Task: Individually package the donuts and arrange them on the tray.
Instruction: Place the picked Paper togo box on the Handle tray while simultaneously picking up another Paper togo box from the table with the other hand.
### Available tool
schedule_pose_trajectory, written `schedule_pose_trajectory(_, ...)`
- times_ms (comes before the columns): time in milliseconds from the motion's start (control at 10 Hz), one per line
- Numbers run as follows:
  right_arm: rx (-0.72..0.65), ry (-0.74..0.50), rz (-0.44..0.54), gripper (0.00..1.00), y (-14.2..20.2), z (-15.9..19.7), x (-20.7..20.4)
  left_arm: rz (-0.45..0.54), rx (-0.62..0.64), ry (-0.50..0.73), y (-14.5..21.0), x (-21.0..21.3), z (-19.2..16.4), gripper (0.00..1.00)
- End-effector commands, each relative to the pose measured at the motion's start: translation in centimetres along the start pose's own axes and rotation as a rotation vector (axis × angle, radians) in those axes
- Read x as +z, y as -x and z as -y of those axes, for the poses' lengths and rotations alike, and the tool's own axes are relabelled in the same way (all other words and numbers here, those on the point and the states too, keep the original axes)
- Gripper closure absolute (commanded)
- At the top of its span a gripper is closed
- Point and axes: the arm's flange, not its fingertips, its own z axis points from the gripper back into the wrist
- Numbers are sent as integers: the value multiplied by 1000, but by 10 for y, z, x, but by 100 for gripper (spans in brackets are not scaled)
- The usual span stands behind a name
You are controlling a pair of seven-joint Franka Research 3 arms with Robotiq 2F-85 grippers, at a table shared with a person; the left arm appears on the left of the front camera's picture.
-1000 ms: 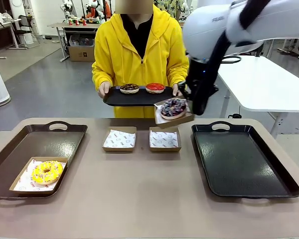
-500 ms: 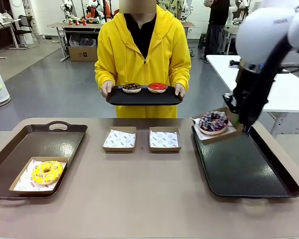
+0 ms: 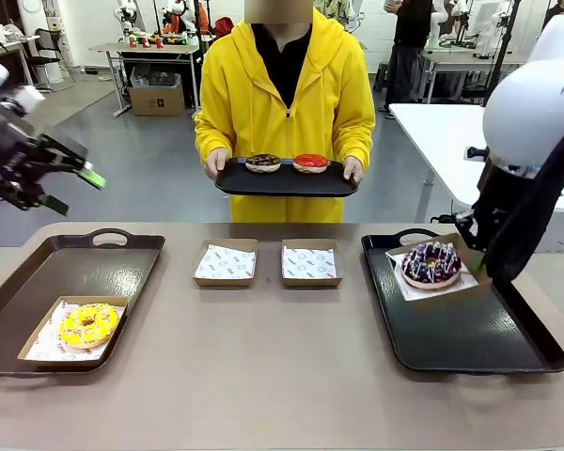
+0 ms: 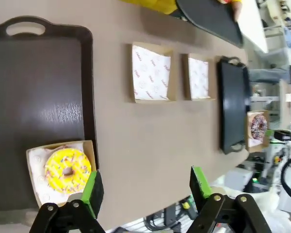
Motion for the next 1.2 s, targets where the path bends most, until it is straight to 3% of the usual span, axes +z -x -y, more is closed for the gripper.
schedule_pose_trajectory(0,21,-45,-4,99,8,10,-23,-22,-4,-112,-8,-33,13,7)
schedule_pose_trajectory(300,8,-81,-20,99,16,15,-52,-3,-73,-243,-7,-87,47,7)
schedule_pose_trajectory(400,-2,-17,-28,99,12,10,-36,-3,-83,-266,-8,-102,55,7)
schedule_pose_trajectory(1100,-2,-17,-28,99,12,10,-36,115,-289,-468,0,-205,110,7)
